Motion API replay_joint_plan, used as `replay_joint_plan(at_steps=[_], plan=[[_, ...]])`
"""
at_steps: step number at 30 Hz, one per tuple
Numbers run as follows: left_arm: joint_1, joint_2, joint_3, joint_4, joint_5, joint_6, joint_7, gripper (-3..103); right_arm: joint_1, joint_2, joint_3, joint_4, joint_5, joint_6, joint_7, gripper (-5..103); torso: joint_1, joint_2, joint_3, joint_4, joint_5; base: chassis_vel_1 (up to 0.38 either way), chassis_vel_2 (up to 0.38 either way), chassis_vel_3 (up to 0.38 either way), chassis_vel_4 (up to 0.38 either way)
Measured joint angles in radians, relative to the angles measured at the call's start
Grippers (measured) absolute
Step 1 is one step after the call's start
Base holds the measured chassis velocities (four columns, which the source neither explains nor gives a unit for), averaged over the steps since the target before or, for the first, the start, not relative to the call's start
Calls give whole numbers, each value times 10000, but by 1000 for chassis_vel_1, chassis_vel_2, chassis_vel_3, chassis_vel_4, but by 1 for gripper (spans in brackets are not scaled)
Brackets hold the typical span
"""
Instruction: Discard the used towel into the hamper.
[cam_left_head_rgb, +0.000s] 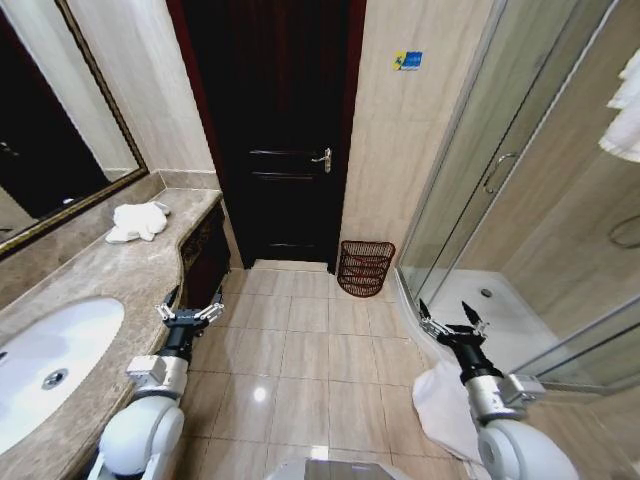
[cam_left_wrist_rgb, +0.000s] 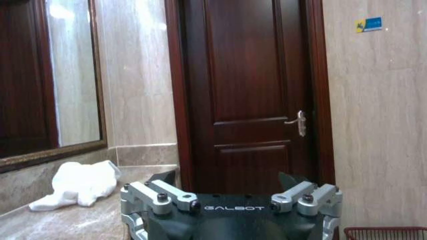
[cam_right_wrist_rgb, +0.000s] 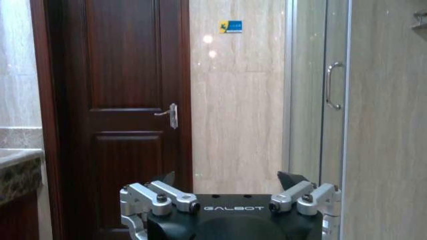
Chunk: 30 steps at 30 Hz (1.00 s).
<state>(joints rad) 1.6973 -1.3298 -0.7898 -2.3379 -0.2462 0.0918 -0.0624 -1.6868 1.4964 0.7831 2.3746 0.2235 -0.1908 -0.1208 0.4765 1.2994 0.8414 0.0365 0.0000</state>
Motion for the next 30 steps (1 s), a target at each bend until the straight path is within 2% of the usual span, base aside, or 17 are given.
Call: replay_joint_plan(at_steps=[30], plan=[[85, -55, -9, 42, 120, -36, 55, 100, 130, -109, -157, -161, 10, -23, 23, 100, 0, 0, 1, 0, -1, -46, 71, 74, -47]])
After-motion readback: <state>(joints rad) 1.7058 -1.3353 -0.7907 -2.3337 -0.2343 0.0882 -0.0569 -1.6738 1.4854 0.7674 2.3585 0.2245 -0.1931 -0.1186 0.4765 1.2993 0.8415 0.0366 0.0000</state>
